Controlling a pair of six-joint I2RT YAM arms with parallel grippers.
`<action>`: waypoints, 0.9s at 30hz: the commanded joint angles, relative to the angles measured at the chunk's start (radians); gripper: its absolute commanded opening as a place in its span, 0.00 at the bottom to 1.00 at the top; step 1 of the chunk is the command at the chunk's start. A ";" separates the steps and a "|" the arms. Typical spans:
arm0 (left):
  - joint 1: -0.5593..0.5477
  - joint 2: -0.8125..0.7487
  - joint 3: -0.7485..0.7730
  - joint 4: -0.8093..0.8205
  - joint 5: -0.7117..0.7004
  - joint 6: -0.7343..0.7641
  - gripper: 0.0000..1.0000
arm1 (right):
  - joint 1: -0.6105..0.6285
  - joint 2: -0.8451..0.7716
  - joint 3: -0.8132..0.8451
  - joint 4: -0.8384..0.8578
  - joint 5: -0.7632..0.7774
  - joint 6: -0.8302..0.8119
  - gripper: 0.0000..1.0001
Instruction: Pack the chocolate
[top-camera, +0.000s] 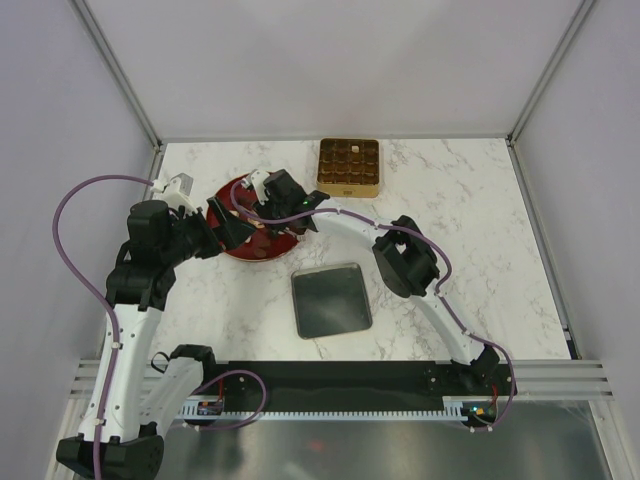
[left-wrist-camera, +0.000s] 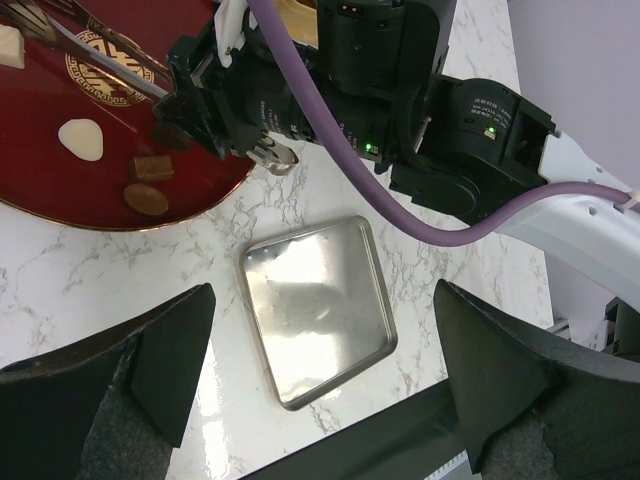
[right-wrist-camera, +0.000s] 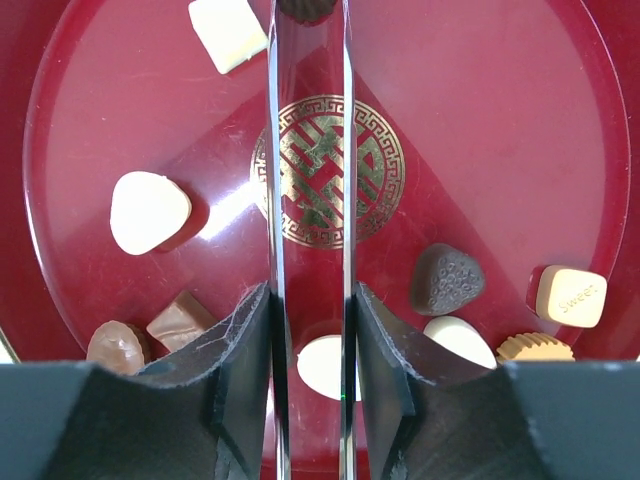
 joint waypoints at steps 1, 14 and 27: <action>0.004 -0.009 0.032 0.011 0.017 -0.022 0.98 | 0.004 -0.013 0.015 0.051 0.013 0.014 0.40; 0.006 -0.025 0.043 0.011 0.043 -0.048 0.98 | -0.071 -0.228 -0.145 0.143 -0.036 0.109 0.37; 0.006 -0.019 0.041 0.000 0.026 -0.034 0.98 | -0.292 -0.300 -0.171 0.116 0.011 0.095 0.36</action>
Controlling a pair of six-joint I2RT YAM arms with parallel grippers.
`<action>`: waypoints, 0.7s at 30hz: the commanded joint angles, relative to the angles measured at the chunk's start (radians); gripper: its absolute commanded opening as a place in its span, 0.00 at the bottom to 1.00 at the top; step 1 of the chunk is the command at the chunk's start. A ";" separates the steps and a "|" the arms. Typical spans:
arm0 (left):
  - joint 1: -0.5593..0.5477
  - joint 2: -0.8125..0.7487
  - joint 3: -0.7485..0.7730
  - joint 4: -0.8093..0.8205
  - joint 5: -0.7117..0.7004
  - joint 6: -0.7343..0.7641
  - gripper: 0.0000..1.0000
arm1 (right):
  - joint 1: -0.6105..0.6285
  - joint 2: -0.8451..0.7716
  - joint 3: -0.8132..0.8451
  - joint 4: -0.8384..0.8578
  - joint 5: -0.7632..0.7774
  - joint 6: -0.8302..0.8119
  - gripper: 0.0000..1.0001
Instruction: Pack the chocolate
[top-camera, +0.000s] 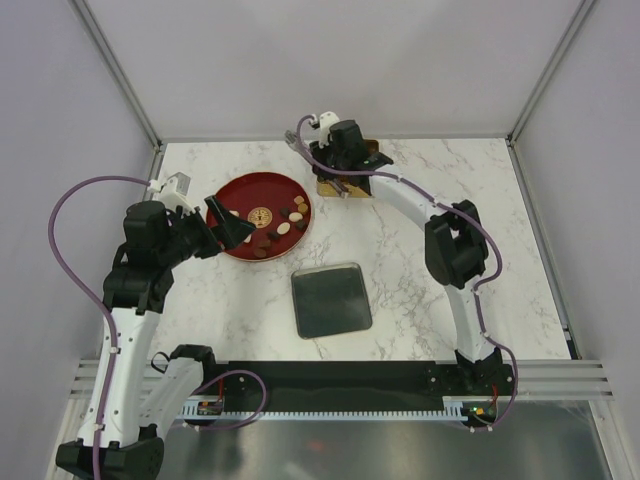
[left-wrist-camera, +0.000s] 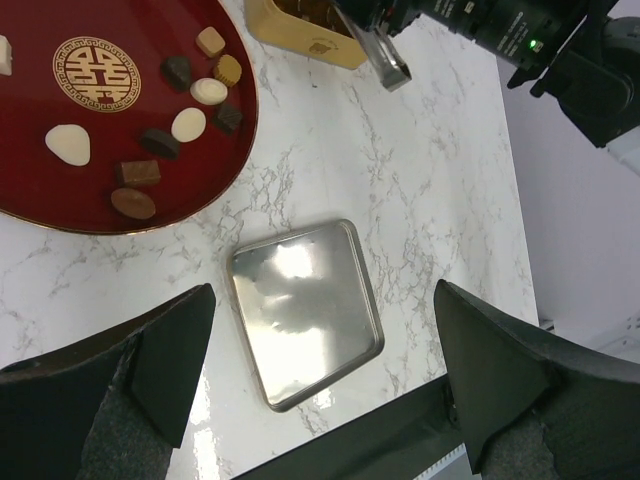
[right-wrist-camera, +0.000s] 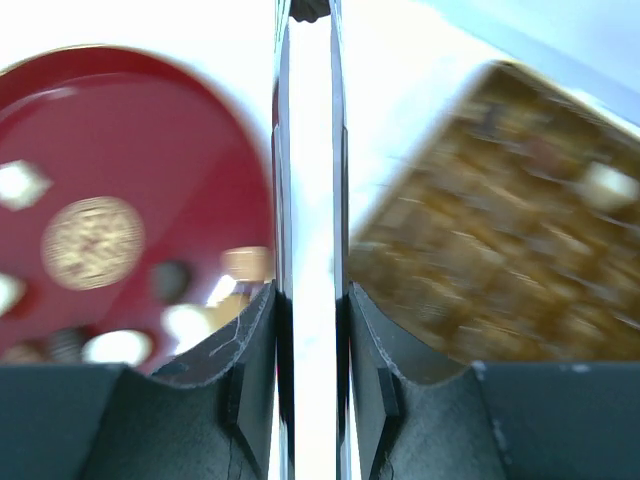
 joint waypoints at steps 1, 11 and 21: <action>0.004 -0.001 0.022 0.003 0.019 -0.014 0.98 | -0.051 -0.035 -0.002 0.019 0.034 -0.004 0.37; 0.004 -0.001 0.032 0.002 0.017 -0.011 0.97 | -0.114 0.003 -0.004 0.002 0.059 0.005 0.37; 0.004 -0.001 0.025 0.002 0.020 -0.010 0.97 | -0.124 -0.012 -0.080 0.006 0.129 0.017 0.37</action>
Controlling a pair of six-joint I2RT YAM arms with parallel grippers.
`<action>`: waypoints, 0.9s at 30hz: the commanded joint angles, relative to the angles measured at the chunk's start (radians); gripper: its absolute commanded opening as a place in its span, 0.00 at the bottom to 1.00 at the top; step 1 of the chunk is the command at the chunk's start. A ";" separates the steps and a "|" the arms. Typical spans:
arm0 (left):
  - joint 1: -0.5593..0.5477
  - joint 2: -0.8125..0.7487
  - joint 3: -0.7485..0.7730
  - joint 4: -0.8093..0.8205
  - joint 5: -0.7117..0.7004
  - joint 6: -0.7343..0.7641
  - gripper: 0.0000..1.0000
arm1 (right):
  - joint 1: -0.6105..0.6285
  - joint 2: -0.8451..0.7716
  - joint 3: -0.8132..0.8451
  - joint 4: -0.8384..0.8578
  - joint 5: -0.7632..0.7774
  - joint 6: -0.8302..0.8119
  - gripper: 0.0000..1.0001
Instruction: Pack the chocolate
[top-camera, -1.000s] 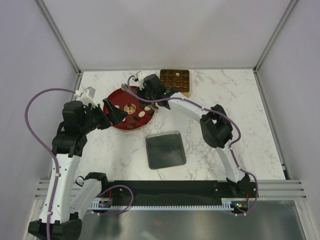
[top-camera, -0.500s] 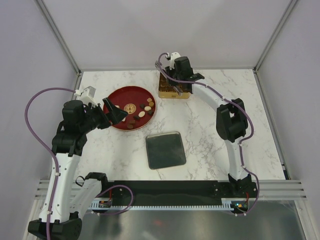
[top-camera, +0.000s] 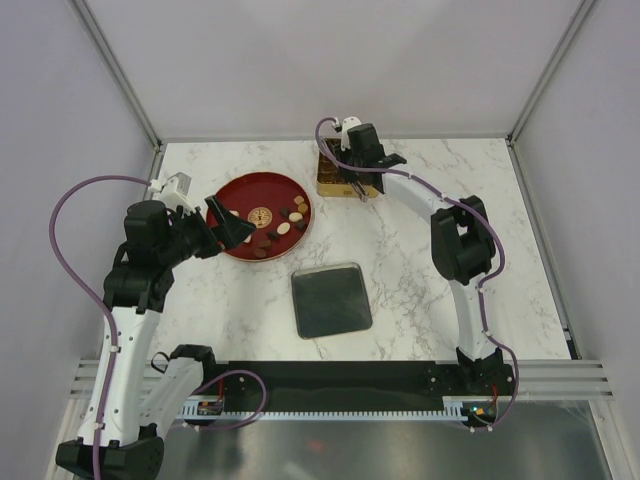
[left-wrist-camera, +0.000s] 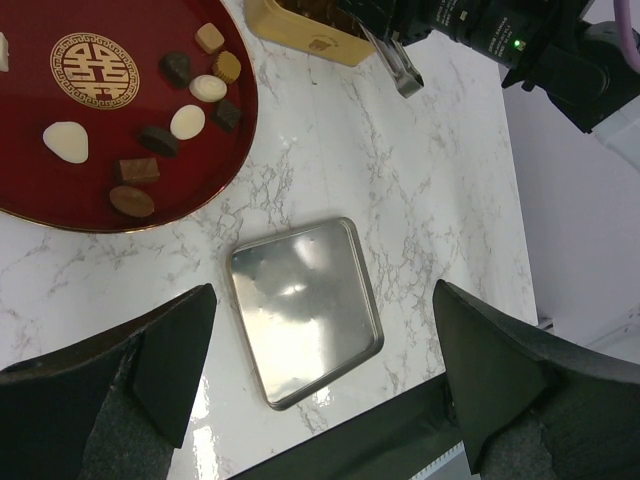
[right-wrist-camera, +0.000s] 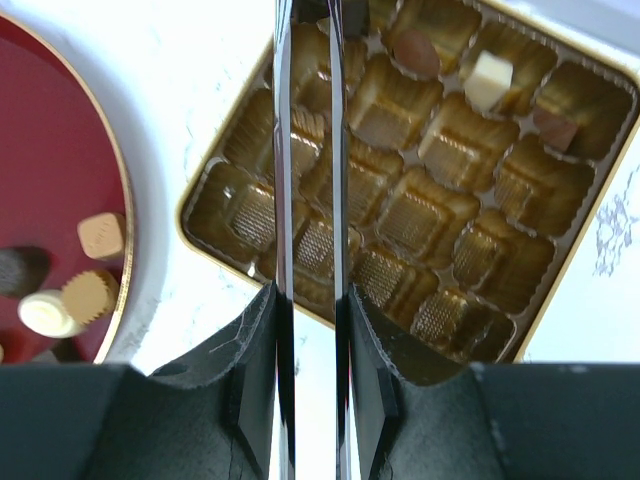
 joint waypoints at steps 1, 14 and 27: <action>0.004 -0.006 0.026 0.007 0.015 -0.010 0.97 | -0.008 -0.013 -0.014 0.030 0.024 0.015 0.37; 0.004 -0.006 0.022 0.007 0.017 -0.021 0.97 | -0.005 -0.028 -0.061 0.047 0.010 0.030 0.41; 0.004 -0.011 0.022 0.005 0.015 -0.024 0.97 | -0.008 -0.059 -0.084 0.062 0.015 0.030 0.45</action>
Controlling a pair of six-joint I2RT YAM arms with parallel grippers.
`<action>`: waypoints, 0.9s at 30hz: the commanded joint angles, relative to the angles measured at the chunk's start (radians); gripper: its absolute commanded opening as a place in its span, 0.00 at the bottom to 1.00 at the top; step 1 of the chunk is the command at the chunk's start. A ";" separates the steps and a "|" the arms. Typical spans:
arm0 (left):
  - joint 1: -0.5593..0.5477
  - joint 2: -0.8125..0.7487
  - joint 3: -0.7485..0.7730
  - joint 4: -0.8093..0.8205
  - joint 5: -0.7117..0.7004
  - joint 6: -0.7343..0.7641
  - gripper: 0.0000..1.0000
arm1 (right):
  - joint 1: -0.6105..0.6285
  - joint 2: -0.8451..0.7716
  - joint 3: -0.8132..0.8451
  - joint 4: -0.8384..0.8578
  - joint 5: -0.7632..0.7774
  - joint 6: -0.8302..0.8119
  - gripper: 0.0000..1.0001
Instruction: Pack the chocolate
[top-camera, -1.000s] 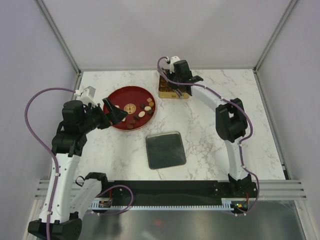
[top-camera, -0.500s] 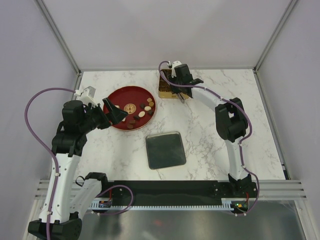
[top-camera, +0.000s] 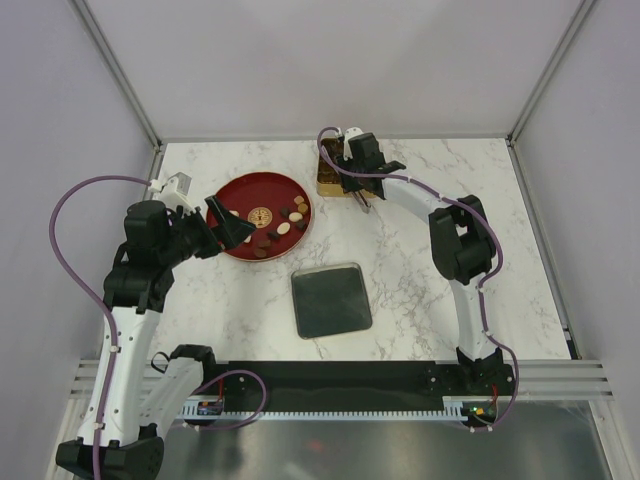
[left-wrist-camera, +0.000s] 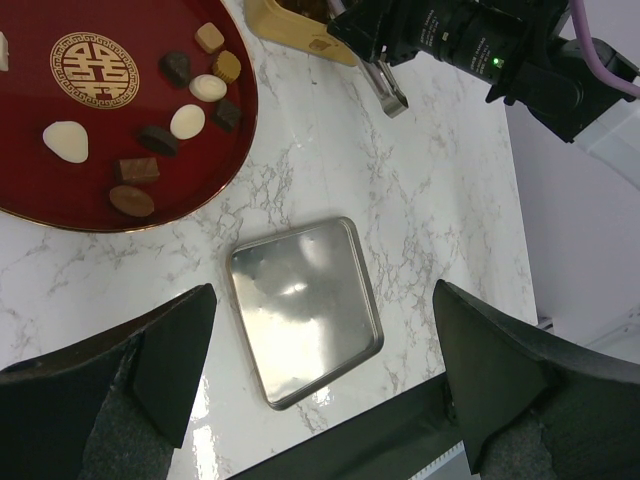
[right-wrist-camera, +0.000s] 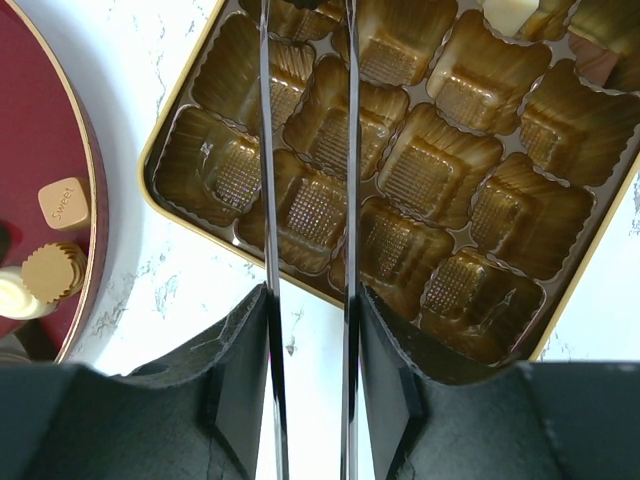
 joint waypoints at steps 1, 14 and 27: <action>0.004 -0.012 0.020 0.007 0.015 -0.024 0.97 | -0.002 -0.060 0.010 0.045 0.004 0.005 0.46; 0.004 -0.014 0.025 0.007 0.018 -0.017 0.97 | 0.000 -0.132 0.036 0.040 0.002 -0.035 0.47; 0.004 -0.026 0.035 0.003 0.020 -0.011 0.97 | 0.066 -0.198 0.005 0.080 -0.130 0.025 0.45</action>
